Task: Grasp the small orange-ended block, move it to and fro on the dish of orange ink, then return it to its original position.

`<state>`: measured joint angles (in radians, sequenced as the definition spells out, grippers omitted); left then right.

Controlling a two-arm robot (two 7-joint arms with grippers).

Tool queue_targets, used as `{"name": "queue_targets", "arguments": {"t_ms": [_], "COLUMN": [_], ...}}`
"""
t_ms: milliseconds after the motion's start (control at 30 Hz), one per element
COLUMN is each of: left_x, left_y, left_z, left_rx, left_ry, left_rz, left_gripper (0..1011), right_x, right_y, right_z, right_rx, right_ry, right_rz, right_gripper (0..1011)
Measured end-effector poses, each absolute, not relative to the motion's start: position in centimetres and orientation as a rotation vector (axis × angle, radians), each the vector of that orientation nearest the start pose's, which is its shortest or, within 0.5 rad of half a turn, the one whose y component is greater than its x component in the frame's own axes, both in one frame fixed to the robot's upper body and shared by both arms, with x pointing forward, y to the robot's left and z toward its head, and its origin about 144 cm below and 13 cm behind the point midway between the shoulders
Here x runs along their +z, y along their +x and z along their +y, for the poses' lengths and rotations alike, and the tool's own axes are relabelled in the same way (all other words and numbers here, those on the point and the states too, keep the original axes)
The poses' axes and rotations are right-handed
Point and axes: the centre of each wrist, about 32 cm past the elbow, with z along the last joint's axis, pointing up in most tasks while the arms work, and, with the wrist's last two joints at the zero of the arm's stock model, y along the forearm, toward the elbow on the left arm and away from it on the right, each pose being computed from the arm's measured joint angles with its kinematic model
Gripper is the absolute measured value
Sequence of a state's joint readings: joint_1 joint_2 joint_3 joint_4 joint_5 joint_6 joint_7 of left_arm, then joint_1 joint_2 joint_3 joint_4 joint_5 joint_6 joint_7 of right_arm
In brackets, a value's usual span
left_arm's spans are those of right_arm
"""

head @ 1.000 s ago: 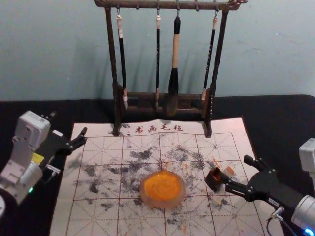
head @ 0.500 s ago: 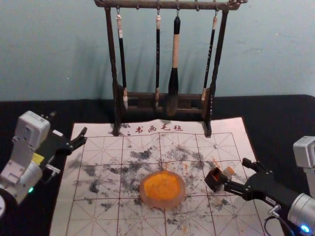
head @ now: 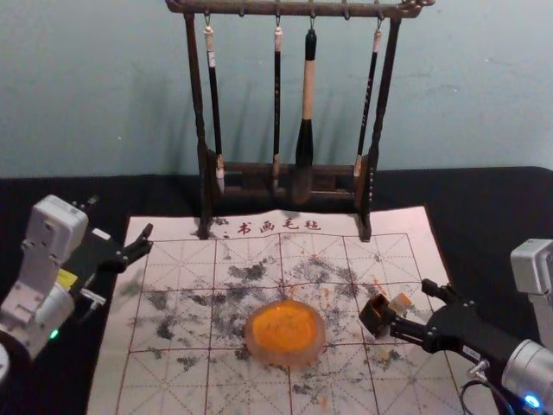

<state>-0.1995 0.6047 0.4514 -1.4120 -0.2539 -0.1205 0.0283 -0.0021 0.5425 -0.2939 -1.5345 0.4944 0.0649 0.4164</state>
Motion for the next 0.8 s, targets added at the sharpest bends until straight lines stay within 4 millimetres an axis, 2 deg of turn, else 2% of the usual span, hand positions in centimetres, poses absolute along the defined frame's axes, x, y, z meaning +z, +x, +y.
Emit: {"name": "queue_targets", "arguments": {"t_ms": [800], "left_x": [113.98], "left_y": [48.86], "left_z": [30.97], "left_rx": [1.248], "left_ry": [0.304], "left_rz": [-0.285], "left_gripper": [1001], "right_x": [112.44], "right_y": [44.54], "right_z": [-30.65], "right_rx": [-0.905], "right_ry": [-0.19], "right_rz": [0.192], "right_gripper": [1003]}}
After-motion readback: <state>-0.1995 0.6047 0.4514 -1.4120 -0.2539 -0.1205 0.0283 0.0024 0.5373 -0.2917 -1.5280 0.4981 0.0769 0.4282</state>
